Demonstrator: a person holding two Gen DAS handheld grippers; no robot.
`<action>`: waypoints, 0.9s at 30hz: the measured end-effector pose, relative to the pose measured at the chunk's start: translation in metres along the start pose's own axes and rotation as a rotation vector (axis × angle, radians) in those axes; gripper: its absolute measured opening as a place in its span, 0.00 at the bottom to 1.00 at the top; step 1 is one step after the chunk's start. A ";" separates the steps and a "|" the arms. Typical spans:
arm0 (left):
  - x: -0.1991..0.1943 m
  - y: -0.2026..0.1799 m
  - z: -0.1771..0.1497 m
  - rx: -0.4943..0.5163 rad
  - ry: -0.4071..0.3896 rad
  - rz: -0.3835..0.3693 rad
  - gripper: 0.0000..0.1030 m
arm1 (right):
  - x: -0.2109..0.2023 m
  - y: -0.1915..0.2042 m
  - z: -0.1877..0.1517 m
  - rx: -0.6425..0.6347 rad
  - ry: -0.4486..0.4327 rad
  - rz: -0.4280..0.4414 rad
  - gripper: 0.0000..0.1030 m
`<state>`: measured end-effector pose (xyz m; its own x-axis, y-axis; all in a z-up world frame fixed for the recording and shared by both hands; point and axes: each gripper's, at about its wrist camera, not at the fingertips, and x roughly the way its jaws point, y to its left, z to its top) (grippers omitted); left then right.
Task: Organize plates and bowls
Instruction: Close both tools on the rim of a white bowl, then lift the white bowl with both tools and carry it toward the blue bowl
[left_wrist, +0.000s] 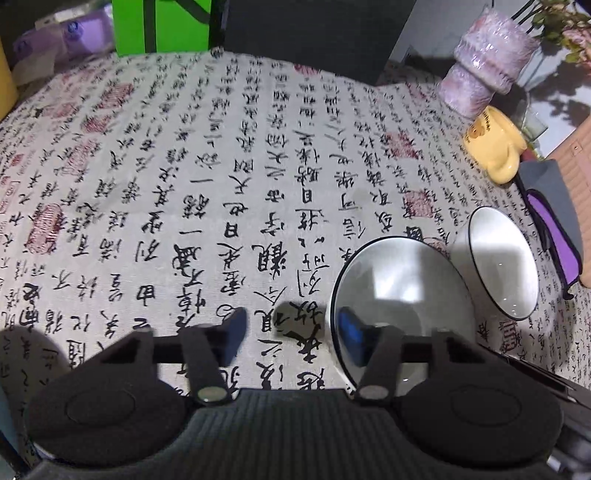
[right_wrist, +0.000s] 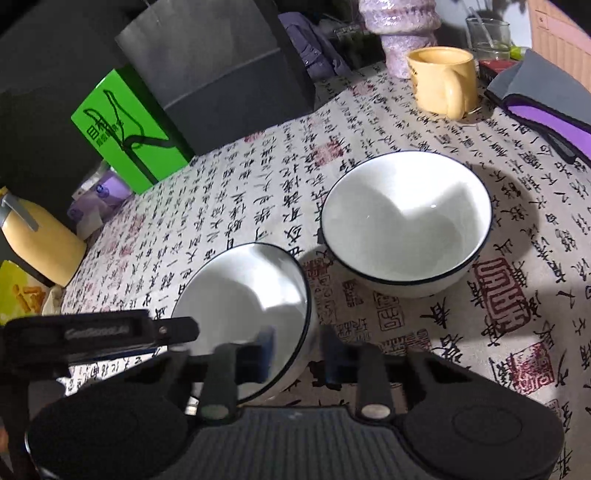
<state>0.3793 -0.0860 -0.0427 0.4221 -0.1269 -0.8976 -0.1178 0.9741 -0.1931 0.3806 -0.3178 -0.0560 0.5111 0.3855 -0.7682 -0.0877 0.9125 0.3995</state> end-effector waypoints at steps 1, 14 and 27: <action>0.003 0.000 0.000 -0.001 0.008 -0.009 0.43 | 0.001 0.001 0.000 -0.007 0.000 -0.007 0.23; 0.003 -0.020 -0.005 0.065 -0.007 -0.027 0.09 | 0.006 0.011 0.005 -0.088 0.019 -0.063 0.16; -0.003 -0.017 -0.008 0.062 -0.017 -0.030 0.08 | 0.006 0.020 0.003 -0.137 0.011 -0.100 0.14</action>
<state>0.3732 -0.1034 -0.0402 0.4400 -0.1533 -0.8848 -0.0493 0.9797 -0.1942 0.3845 -0.2982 -0.0508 0.5138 0.2928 -0.8064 -0.1535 0.9562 0.2494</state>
